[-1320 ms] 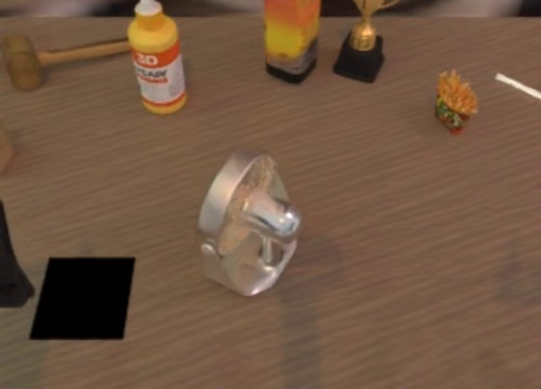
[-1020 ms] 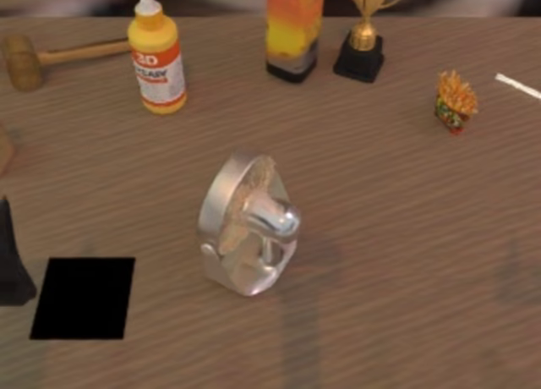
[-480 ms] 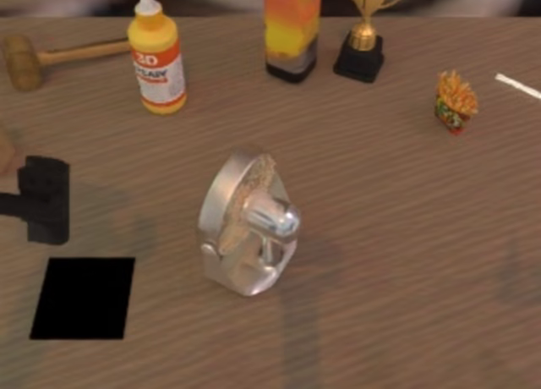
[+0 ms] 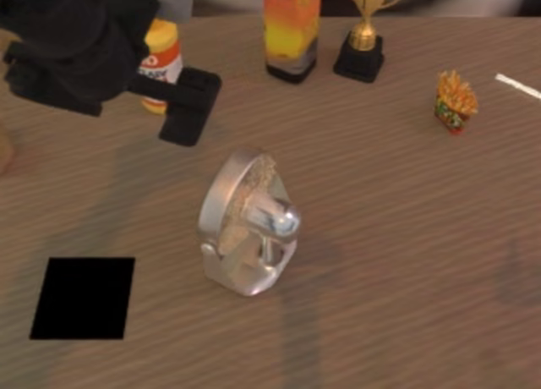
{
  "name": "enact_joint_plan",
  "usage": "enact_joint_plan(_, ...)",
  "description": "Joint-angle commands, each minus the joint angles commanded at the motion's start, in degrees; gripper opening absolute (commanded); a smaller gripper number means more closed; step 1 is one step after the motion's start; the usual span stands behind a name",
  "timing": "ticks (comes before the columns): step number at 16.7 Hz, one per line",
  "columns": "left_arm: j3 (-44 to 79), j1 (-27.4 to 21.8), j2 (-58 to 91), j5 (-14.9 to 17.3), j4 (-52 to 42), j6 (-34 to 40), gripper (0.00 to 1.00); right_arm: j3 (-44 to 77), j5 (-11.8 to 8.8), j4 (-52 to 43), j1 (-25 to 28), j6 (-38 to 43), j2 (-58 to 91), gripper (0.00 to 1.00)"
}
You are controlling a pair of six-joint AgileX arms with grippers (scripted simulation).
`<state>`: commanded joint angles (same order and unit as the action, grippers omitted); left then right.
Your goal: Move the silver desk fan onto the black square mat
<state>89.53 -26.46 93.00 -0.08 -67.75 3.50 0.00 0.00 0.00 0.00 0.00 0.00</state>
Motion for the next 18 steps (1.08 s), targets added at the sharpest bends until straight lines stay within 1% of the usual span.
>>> enact_joint_plan(4, 18.4, -5.0, 18.1, 0.1, -12.3, 0.8, 1.00, 0.0, 0.0, 0.0, 0.0, 0.0, 0.0, 1.00)
enact_joint_plan(8, 29.2, -7.9, 27.9, 0.2, -19.4, 1.3, 1.00, 0.0, 0.0, 0.0, 0.0, 0.0, 0.0, 1.00)
enact_joint_plan(14, 31.1, -8.5, 29.3, 0.2, -20.6, 1.4, 1.00, 0.0, 0.0, 0.0, 0.0, 0.0, 0.0, 1.00)
enact_joint_plan(18, 28.5, -8.3, 29.0, 0.2, -18.3, 1.2, 1.00, 0.0, 0.0, 0.0, 0.0, 0.0, 0.0, 1.00)
